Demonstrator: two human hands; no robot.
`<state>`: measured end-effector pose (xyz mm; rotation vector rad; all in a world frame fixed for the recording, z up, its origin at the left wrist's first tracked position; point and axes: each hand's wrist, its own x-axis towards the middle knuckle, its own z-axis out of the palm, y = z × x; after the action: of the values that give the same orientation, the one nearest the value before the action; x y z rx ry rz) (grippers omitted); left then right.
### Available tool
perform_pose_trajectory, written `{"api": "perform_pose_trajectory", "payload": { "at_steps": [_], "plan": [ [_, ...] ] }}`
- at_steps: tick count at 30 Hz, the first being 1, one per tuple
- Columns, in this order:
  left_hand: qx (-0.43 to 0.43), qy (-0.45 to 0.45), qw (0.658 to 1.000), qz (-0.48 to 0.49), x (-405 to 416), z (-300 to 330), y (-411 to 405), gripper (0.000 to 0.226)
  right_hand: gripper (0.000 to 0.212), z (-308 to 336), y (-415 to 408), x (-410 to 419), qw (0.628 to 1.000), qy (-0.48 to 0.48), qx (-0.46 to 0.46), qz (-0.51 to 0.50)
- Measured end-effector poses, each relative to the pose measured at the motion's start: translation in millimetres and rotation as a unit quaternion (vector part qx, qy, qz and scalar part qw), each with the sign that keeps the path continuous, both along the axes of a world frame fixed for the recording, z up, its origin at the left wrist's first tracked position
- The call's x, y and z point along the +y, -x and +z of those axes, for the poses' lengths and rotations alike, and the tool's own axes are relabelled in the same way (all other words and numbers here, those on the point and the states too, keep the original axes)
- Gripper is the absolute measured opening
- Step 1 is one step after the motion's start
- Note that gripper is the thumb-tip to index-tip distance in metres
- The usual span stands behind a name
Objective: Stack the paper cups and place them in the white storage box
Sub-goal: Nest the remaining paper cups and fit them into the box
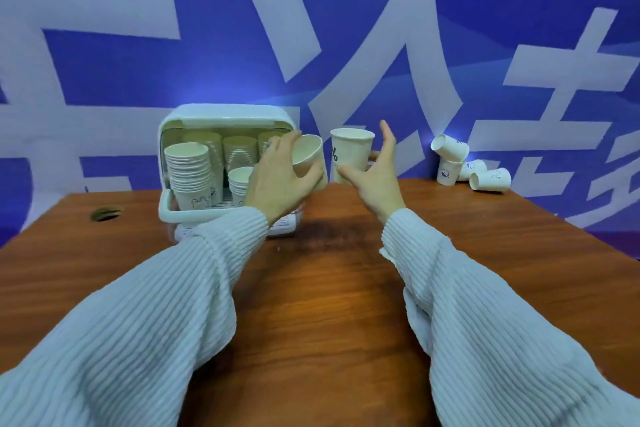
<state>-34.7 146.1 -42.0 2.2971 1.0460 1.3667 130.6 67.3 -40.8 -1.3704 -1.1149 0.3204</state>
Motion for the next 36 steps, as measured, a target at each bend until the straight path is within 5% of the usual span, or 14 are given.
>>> {"api": "perform_pose_trajectory", "payload": {
  "at_steps": [7,13,22,27,36],
  "plan": [
    [-0.097,0.027,0.986,0.133,21.2,12.6,102.2,0.068,0.087,8.4,90.7,55.3,0.996,-0.001,-0.085,0.041],
    [-0.144,0.055,0.979,0.134,30.2,7.2,131.4,0.065,0.088,-4.8,116.1,90.4,0.982,0.054,-0.177,0.024],
    [-0.082,0.037,0.989,0.117,46.9,6.1,125.3,0.064,0.065,-16.2,108.6,110.5,0.9,0.219,-0.37,0.077],
    [-0.054,0.02,0.993,0.102,55.8,13.2,115.5,0.068,0.054,-21.1,104.1,113.3,0.869,0.225,-0.431,0.087],
    [0.071,0.024,0.994,0.082,69.1,14.5,87.6,0.067,0.035,-35.0,99.3,116.1,0.924,0.2,-0.308,0.105]
  ]
}}
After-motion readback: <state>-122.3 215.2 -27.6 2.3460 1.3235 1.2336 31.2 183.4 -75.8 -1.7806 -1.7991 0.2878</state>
